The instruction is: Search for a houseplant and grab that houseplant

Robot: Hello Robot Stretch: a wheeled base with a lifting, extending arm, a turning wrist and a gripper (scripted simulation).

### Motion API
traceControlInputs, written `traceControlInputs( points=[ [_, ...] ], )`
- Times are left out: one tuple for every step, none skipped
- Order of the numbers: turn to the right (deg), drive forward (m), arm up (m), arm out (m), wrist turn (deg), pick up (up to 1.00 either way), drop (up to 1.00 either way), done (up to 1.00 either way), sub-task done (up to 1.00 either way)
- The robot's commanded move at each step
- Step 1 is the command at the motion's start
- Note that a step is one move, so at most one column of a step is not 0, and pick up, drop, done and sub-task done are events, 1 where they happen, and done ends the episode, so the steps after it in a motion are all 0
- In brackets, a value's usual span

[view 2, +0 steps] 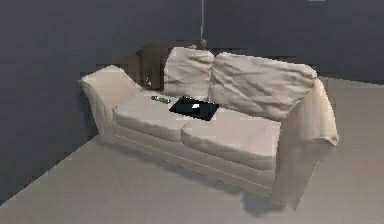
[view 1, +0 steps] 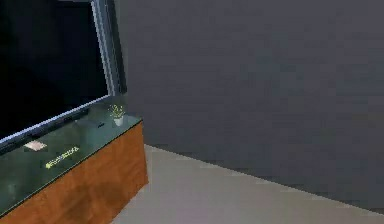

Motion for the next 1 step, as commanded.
traceControlInputs(
  points=[
    [0.0, 0.70, 0.00, 0.00, 0.0, 0.00, 0.00, 0.00, 0.00]
  ],
)
